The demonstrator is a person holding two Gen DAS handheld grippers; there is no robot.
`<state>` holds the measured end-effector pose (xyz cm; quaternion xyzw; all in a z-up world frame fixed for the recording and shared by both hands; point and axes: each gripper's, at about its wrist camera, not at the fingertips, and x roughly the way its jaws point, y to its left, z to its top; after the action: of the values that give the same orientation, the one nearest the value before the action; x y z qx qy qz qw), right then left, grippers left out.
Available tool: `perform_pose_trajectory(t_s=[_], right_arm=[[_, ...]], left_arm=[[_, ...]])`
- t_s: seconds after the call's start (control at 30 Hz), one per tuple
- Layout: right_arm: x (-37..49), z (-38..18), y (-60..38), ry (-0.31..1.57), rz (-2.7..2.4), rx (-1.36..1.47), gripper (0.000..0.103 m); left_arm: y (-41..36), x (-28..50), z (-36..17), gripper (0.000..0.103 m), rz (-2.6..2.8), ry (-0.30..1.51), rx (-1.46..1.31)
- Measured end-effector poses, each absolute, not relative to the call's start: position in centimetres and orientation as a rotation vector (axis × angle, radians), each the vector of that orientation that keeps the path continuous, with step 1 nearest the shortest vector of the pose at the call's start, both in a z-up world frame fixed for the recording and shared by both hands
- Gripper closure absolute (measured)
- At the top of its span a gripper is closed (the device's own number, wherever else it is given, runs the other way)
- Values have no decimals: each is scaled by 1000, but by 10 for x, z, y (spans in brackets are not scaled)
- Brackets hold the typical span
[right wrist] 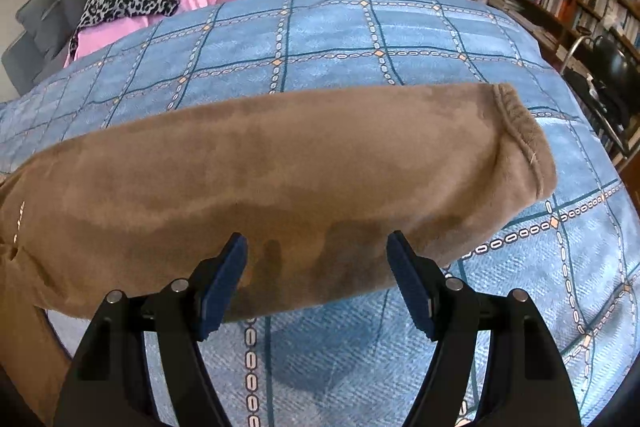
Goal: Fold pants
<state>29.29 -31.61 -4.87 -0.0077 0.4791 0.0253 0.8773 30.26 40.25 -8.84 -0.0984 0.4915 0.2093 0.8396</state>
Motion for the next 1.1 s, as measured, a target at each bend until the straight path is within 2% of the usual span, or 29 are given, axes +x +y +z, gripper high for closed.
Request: perform_pose_trajectory(t_s=[0.17,0.53,0.7,1.1], right_arm=[[306,-40,-341,983,5,41,31],[375,-24,-439,964,-186,378,31],[403,-25,-454,955,-191,494,31],[436,-51,-443,1016,-241,561,31]], left_arm=[[389,290,-74,65,395,986,-218],[352,213,7,66,178,733,-198],[344,176,30,66,110,682,-214],[335,89,38,66,110,657,-188]])
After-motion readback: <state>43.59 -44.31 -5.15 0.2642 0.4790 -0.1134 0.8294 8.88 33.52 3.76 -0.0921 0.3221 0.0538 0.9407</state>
